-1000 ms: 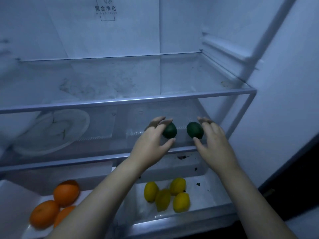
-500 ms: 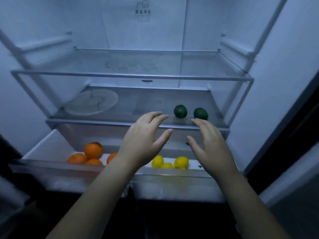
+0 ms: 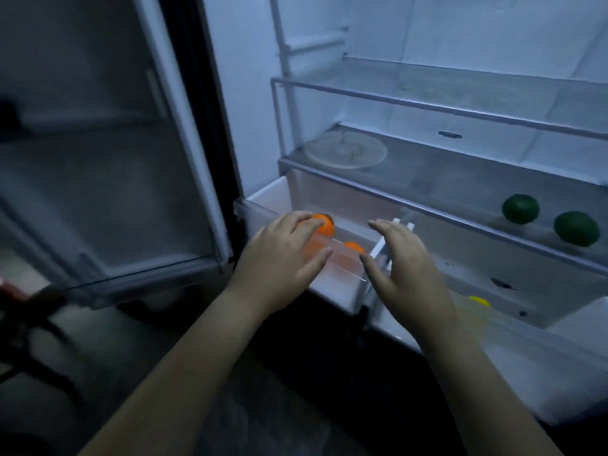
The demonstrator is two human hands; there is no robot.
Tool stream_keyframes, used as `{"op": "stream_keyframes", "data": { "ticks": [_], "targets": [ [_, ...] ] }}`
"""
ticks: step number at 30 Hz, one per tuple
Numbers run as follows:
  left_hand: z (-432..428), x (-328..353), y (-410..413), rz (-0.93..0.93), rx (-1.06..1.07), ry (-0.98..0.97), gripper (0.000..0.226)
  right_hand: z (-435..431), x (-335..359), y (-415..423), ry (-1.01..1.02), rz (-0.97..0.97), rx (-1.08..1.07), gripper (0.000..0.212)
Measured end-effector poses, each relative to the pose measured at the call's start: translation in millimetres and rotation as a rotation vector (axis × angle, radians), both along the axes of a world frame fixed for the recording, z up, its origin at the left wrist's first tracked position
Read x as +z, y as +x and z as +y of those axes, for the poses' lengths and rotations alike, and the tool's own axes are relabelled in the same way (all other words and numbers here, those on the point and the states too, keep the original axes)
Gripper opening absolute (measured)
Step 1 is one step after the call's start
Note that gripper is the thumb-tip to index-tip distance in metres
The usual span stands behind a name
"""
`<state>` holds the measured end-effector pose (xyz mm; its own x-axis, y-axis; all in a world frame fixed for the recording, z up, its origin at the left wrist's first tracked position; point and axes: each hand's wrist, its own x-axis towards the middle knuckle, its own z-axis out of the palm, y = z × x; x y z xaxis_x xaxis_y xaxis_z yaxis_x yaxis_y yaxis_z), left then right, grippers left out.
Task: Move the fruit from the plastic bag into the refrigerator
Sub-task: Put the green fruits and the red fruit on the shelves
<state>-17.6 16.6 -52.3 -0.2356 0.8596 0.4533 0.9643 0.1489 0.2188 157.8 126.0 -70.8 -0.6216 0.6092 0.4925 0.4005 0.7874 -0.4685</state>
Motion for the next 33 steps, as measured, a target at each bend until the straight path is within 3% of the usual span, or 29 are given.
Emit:
{"op": "stream_keyframes", "data": {
  "ticks": [10,22,33],
  "targets": [
    [-165.4,-5.7,-115.3,0.026,0.414,-0.034,0.054,-103.2,2.1,-161.3,0.025,-0.103,0.324,0.046],
    [-406.6,-26.6,-258.4,-0.045,0.815,0.039,0.054,-319.0,-1.1,-371.0,0.055,-0.254,0.668,0.058],
    [-579.6,-55.9,-305.1,-0.128,1.125,0.056,0.055,-492.2,-16.4,-477.5,0.088,-0.242,0.970,0.054]
  ]
}}
